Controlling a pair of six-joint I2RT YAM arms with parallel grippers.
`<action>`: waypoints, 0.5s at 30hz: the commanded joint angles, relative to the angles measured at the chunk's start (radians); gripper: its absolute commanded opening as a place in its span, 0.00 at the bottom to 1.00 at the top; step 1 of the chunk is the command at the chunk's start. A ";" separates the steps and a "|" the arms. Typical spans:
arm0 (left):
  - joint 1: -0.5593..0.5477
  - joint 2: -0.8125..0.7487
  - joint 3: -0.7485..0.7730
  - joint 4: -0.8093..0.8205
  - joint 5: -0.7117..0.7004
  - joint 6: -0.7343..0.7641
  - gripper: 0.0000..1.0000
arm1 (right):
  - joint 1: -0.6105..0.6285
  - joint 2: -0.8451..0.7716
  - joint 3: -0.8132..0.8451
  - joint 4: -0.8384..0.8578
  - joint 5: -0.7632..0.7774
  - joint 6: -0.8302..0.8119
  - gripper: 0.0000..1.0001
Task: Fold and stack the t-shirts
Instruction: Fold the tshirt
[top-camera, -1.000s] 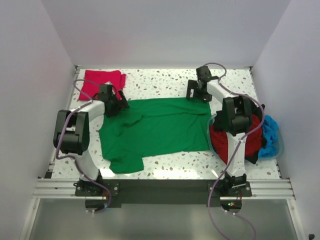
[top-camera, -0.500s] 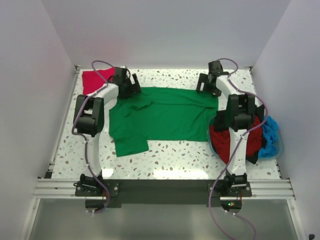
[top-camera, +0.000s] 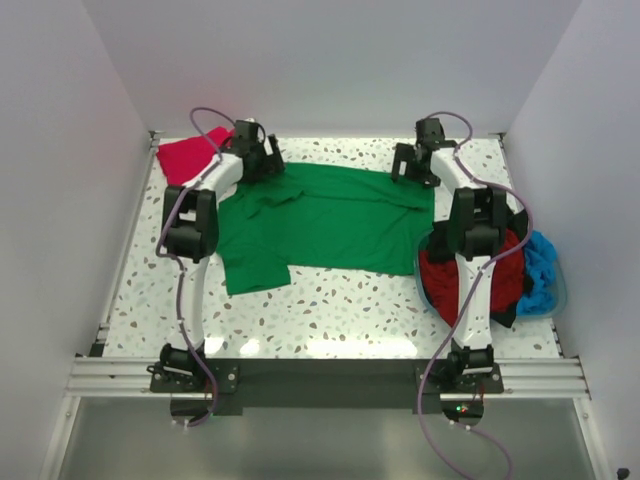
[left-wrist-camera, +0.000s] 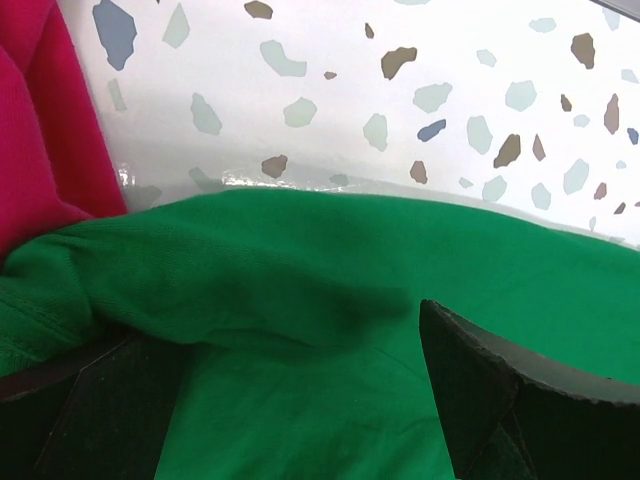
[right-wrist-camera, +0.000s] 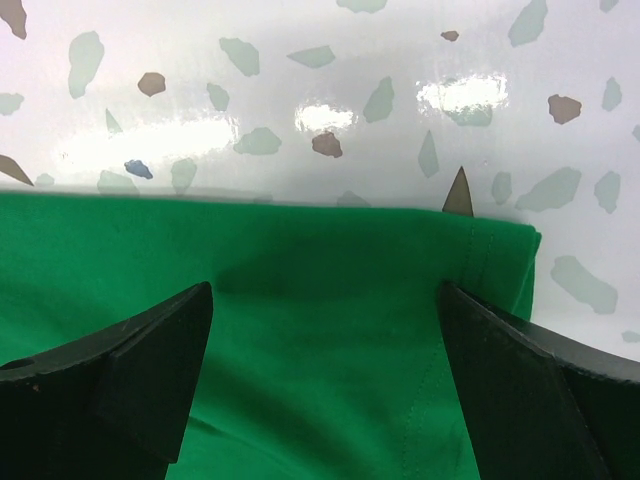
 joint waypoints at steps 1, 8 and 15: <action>-0.007 -0.067 0.001 -0.027 0.028 0.034 1.00 | 0.002 -0.025 0.047 -0.024 -0.028 -0.043 0.99; -0.032 -0.258 -0.066 -0.053 0.014 0.046 1.00 | 0.065 -0.141 0.042 -0.053 0.026 -0.074 0.99; -0.030 -0.636 -0.496 -0.058 -0.110 -0.003 1.00 | 0.166 -0.327 -0.106 -0.082 0.142 -0.013 0.99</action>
